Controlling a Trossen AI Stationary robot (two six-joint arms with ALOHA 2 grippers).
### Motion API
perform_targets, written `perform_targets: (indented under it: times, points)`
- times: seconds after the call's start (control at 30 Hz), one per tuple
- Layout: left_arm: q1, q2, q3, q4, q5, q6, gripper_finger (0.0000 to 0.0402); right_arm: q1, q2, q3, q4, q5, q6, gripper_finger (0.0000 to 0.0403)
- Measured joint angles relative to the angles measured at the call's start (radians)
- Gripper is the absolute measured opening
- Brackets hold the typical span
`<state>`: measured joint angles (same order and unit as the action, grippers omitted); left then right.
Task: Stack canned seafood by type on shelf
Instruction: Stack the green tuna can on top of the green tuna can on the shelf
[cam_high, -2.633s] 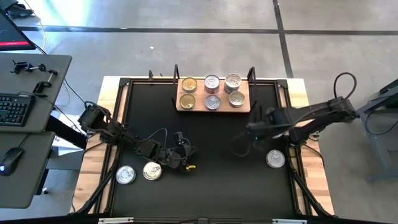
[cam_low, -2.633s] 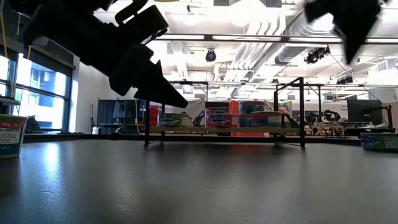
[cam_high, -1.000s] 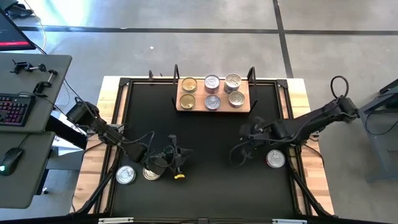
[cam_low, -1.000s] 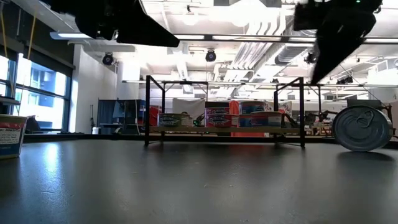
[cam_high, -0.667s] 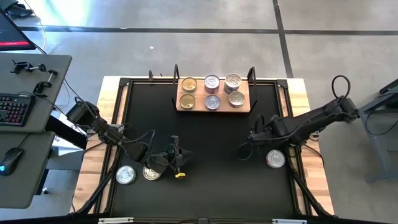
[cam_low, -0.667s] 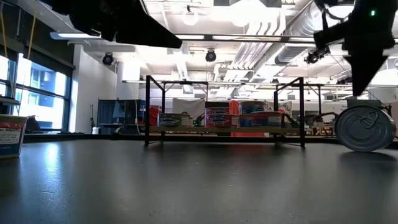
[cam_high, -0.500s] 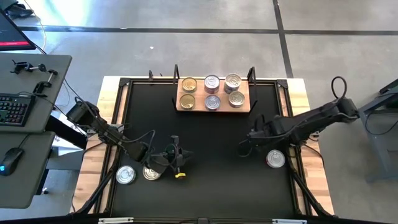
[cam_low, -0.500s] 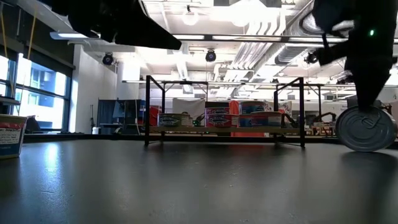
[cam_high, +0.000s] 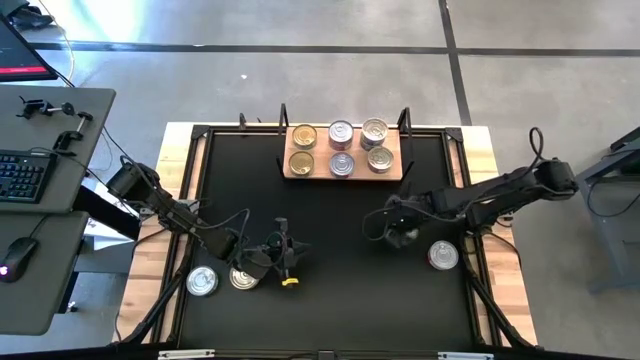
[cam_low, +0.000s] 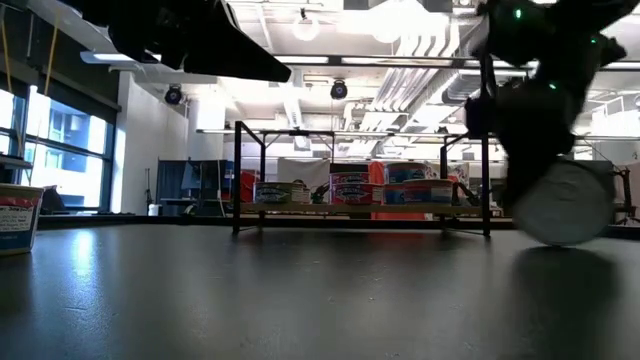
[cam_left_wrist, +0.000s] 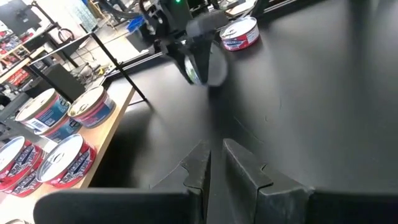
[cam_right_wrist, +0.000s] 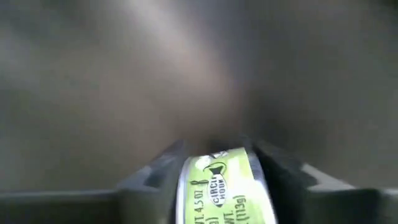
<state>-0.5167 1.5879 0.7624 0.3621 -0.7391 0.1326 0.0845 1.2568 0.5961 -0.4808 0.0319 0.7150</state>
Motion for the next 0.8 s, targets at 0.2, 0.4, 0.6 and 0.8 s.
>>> perform_targets:
  times: [0.2, 0.4, 0.6, 0.8]
  points:
    - [0.001, 0.0, 0.0, 0.003, 0.0, 0.0, 0.0035, 0.008, 0.001, -0.04, 0.364, -0.05, -0.094, 0.0126]
    - [0.007, 0.0, 0.0, 0.005, 0.0, 0.001, 0.0035, 0.006, 0.001, -0.029, 0.52, -0.009, -0.121, 0.0126]
    - [0.03, 0.008, 0.001, -0.014, 0.132, 0.344, 0.0035, -0.041, 0.09, -0.028, 0.782, -0.126, -0.117, 0.0126]
    - [0.032, 0.071, 0.001, 0.003, 0.187, 0.936, 0.0052, -0.143, 0.323, -0.027, 1.217, -0.429, 0.006, 0.0126]
